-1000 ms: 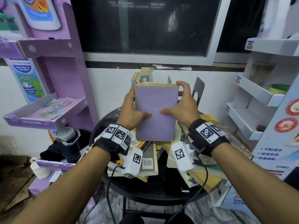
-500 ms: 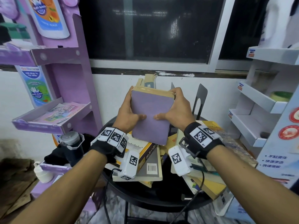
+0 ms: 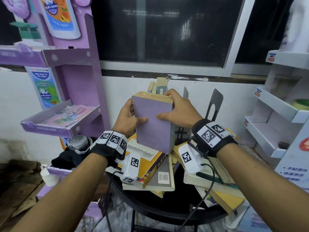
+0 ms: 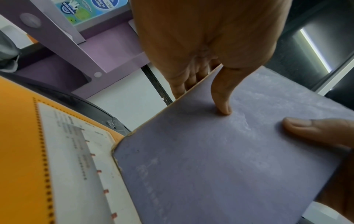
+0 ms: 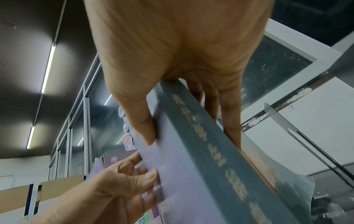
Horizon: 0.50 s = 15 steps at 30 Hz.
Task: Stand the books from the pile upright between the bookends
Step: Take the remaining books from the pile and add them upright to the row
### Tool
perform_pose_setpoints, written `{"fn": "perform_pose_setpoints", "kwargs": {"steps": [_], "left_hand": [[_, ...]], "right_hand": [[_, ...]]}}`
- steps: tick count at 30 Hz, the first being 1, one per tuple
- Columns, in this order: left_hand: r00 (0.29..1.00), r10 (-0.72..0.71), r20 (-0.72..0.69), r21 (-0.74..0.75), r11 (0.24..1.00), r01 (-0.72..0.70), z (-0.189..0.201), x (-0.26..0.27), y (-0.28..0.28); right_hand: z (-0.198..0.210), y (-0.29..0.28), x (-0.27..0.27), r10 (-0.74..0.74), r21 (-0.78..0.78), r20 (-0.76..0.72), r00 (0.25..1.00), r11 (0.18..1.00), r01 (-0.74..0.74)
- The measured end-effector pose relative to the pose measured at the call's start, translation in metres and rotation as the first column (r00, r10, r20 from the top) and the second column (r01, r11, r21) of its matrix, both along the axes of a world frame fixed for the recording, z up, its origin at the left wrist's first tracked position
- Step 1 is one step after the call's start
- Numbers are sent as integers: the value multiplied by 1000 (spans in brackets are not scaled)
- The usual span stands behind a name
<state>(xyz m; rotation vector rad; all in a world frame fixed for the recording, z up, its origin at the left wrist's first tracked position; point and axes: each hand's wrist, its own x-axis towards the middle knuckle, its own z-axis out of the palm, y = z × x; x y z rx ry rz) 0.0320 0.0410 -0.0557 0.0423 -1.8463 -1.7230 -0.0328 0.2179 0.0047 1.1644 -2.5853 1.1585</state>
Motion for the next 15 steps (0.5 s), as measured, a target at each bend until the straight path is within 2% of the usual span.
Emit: {"fn": "perform_pose_setpoints", "kwargs": {"steps": [6,10,15], "left_hand": [[1000,-17,10,31,999,17,0,1,-2],[999,-30,42,1,1000,30,4,2,-5],[999,-50,20,131,990,47,14,4,5]], "right_hand": [[7,-1,-1,-23,36,-15,1000,999,24],[5,-5,-2,-16,38,-38,999,999,17],[7,-8,0,-5,73,-60,998,997,9]]}}
